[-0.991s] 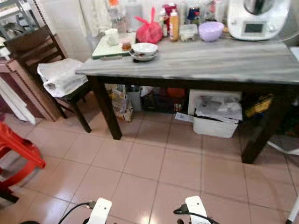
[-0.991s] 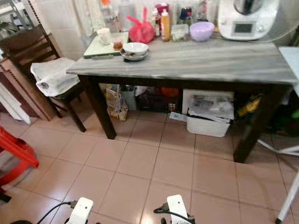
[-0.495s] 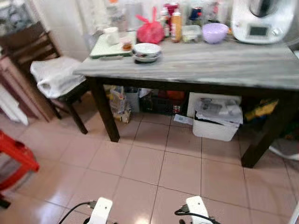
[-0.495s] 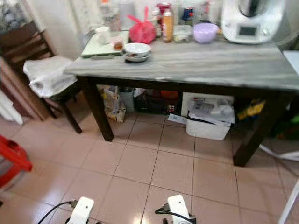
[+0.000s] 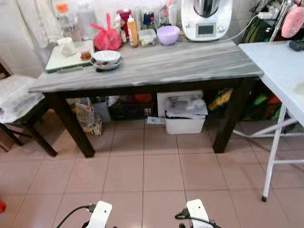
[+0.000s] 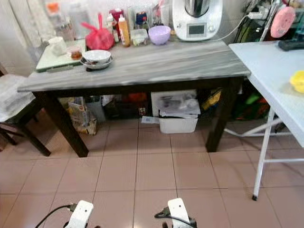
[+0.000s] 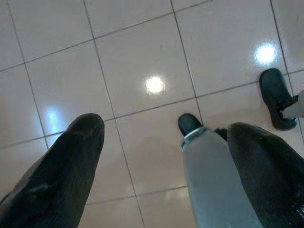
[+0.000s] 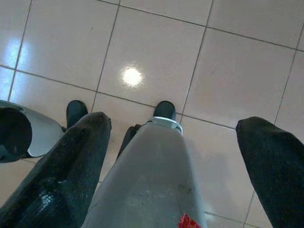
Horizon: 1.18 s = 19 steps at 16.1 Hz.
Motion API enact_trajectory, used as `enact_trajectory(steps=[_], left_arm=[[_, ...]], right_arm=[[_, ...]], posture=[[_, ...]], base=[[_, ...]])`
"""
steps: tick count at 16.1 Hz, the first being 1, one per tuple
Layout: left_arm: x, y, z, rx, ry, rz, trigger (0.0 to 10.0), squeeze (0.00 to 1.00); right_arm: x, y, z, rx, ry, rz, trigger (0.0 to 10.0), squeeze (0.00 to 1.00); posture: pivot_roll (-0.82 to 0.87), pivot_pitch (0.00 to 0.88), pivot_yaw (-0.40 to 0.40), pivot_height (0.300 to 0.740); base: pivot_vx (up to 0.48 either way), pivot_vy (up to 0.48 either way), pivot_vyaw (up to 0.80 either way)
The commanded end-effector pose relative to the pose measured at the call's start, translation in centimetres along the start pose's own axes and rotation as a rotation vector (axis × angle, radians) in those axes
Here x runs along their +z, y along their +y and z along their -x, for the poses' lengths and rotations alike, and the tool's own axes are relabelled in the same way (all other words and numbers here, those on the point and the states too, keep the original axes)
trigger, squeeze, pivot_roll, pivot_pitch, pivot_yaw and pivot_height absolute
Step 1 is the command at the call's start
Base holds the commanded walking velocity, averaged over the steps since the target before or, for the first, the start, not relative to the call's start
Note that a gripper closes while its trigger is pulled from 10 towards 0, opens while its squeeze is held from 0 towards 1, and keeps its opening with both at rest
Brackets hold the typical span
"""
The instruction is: Setting the table
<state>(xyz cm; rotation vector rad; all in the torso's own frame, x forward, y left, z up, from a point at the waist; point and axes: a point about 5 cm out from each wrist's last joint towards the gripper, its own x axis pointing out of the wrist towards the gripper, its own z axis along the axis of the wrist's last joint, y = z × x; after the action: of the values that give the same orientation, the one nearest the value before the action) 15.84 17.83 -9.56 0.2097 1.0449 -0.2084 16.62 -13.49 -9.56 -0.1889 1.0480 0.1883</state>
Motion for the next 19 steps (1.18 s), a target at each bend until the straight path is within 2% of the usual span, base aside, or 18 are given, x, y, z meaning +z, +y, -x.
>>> enact_trajectory(steps=[1, 5, 19], left_arm=[[-0.56, 0.45, 0.15, 0.003, 0.019, -0.02, 10.0, 0.0], [-0.59, 0.47, 0.17, -0.001, 0.02, -0.023, 10.0, 0.0], [-0.55, 0.42, 0.14, -0.005, 0.023, -0.028, 10.0, 0.0]], right_arm=[[0.06, 0.39, -0.02, 0.012, 0.003, 0.004, 10.0, 0.0], [0.07, 0.43, -0.02, 0.011, 0.003, 0.009, 10.0, 0.0], [0.13, 0.23, -0.03, 0.004, 0.003, 0.011, 10.0, 0.0]], posture=[[-0.15, 0.0, 0.096, 0.74], [-0.15, 0.0, 0.1, 0.74], [-0.15, 0.0, 0.103, 0.74]], base=[[0.0, 0.0, 0.0], [0.0, 0.0, 0.0], [0.0, -0.391, 0.0]])
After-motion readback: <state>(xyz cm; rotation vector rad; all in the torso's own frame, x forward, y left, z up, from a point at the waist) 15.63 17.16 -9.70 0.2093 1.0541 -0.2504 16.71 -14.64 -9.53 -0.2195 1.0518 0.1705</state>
